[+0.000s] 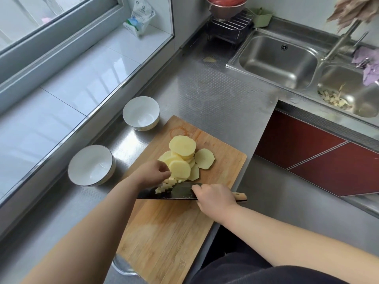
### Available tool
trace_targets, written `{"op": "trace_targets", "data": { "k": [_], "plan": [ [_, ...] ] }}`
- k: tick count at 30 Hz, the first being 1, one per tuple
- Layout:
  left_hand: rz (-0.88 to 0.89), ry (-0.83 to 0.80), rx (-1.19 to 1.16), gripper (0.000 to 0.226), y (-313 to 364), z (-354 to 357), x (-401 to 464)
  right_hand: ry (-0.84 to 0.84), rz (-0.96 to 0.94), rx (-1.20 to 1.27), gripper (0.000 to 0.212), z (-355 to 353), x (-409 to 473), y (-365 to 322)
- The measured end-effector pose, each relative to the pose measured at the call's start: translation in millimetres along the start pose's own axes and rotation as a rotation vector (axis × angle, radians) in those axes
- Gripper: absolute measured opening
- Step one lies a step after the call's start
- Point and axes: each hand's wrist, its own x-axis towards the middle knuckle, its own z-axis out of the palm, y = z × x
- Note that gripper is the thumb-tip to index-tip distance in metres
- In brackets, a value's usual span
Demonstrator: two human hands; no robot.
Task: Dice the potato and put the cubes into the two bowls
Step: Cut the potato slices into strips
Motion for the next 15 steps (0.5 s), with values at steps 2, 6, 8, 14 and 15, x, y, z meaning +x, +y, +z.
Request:
{"op": "trace_targets", "data": {
  "k": [2,6,8,14,15],
  "plan": [
    [-0.022,-0.044,-0.1,0.028,3,-10,-3,0.014,0.015,-0.013,0.018,0,1,5],
    [-0.101,-0.442,-0.09,0.023,10,-23,-13,0.018,0.032,-0.04,0.019,-1,-1,9],
    [-0.079,-0.48,-0.02,0.008,11,-21,-13,0.037,0.014,-0.039,0.017,0,-1,7],
    [-0.051,-0.269,0.041,0.013,7,-6,0,0.051,0.018,-0.063,0.038,3,0,2],
    [-0.044,-0.225,0.072,0.013,6,-3,3,0.051,0.021,-0.073,0.039,3,0,0]
  ]
}}
